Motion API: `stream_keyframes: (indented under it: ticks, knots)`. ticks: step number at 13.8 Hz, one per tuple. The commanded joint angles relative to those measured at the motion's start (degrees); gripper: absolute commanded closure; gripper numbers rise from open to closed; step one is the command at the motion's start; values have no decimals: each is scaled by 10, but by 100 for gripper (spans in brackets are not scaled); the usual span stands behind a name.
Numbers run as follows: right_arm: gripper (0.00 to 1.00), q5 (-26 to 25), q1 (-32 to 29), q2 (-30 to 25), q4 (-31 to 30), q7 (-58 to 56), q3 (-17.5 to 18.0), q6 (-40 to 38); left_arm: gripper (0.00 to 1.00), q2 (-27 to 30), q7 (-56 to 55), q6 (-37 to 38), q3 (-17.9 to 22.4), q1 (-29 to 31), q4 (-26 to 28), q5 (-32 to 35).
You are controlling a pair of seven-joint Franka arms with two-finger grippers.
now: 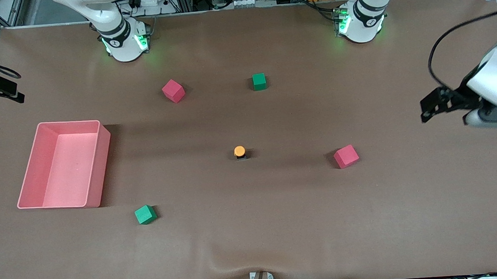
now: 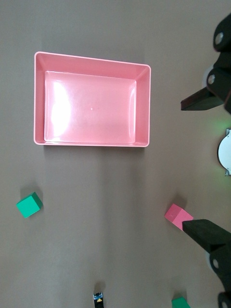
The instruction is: Place and upright button with both arms
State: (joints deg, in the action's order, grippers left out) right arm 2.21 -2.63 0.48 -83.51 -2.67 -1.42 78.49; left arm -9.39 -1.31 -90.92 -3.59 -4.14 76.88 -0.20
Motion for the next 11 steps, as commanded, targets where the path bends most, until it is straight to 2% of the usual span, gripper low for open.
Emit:
stream_keyframes:
  ticks: [1,3,6,10,11]
  knots:
    - [0,9,-7,-7,2,9,4,1,0,47,32,61,31,4,14,-26]
    - [0,9,-8,-6,2,9,4,1,0,84,63,101,60,3,34,-61]
    - [0,9,-7,-6,1,9,3,1,0,116,68,103,66,7,65,-59]
    - [0,9,-9,-6,1,9,3,1,0,171,62,103,68,12,118,-20]
    - [0,9,-9,-4,1,9,3,2,0,168,65,98,66,11,116,-3]
